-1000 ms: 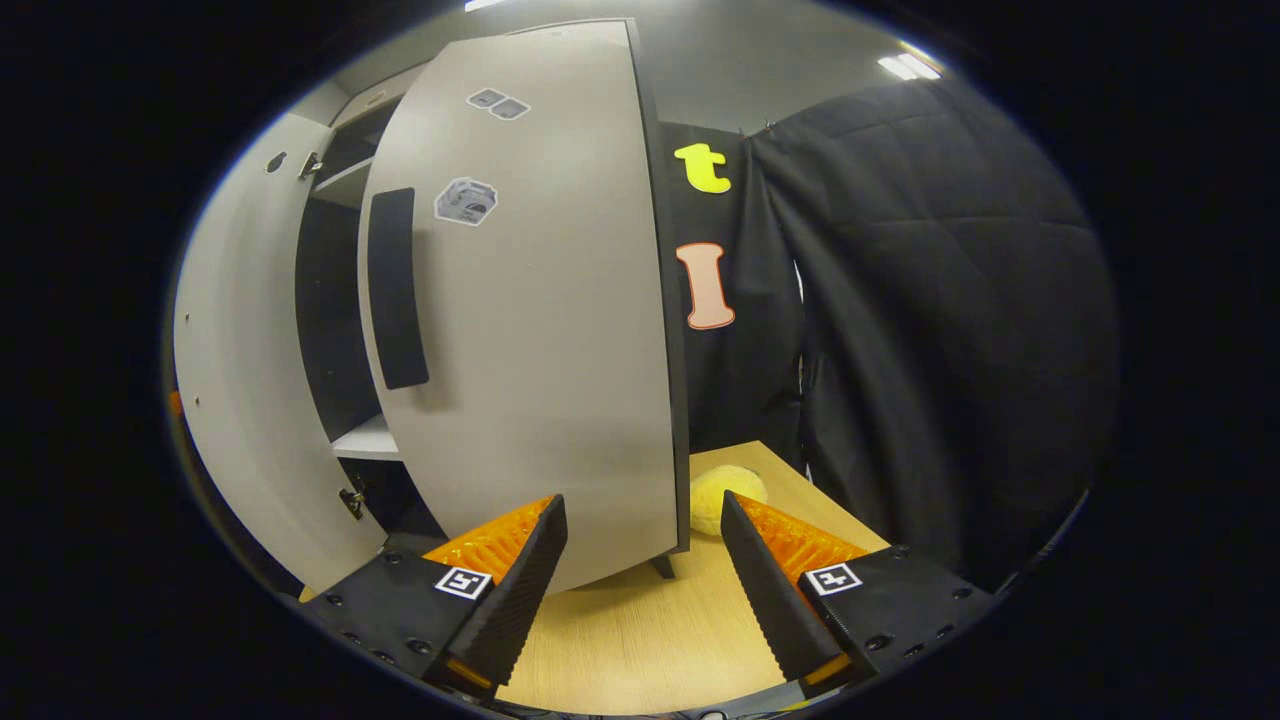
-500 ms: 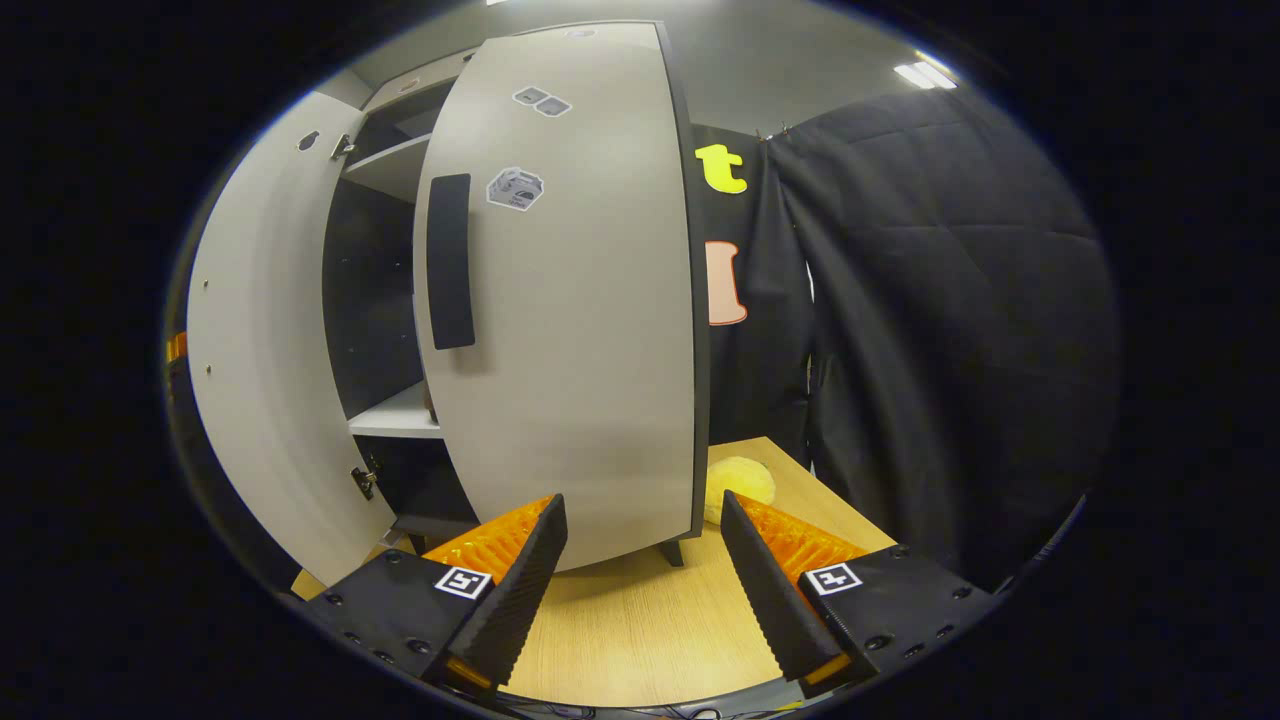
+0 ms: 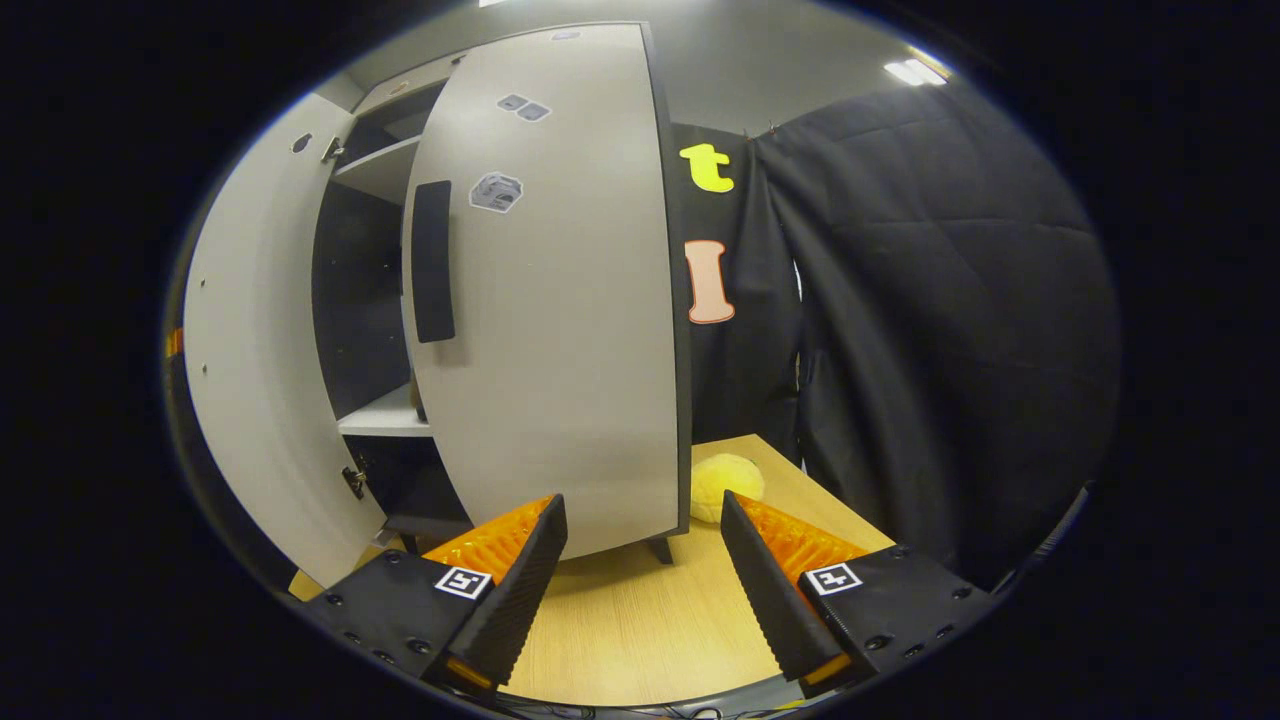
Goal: Grab one shoe with the right hand and put it into the shoe cabinet, grab the other shoe with the left hand and put it into the shoe cabinet; then close the right door with the right hand and the left door with the left hand.
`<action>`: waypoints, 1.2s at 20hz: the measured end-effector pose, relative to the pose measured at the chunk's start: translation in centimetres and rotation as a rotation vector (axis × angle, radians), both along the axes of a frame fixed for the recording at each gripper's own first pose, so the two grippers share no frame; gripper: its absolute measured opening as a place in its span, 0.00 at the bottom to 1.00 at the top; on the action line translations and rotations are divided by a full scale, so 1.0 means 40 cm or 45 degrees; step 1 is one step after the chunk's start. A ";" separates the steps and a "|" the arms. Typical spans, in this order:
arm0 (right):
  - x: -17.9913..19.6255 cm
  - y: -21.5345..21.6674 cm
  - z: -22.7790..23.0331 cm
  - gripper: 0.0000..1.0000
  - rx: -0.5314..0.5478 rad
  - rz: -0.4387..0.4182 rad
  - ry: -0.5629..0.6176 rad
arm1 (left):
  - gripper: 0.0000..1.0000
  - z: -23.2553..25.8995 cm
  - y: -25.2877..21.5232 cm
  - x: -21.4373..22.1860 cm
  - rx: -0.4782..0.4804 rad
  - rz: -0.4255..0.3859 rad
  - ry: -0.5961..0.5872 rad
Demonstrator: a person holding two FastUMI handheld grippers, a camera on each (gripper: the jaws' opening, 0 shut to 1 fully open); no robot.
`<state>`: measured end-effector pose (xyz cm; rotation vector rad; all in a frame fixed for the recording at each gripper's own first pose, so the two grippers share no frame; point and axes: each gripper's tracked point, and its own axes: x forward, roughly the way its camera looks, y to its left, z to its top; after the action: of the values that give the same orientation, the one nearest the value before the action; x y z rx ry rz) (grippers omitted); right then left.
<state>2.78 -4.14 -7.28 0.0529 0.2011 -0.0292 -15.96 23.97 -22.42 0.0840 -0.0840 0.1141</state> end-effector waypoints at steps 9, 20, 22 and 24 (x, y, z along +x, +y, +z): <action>0.037 0.011 -0.023 0.98 0.036 0.084 0.016 | 1.00 -0.007 -0.167 0.025 -0.012 -0.075 0.040; 0.092 -0.040 -0.020 0.98 0.056 0.286 0.079 | 1.00 -0.046 -0.436 0.141 -0.016 -0.026 0.105; 0.105 -0.064 -0.011 0.98 0.051 0.314 0.090 | 1.00 -0.075 -0.486 0.148 -0.038 0.020 0.138; 0.120 -0.086 0.004 0.98 0.051 0.347 0.083 | 1.00 -0.096 -0.514 0.141 -0.057 0.066 0.162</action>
<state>7.59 -7.59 -7.13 0.0639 0.2728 0.2447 -10.34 3.43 -26.27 0.0489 0.0476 0.1621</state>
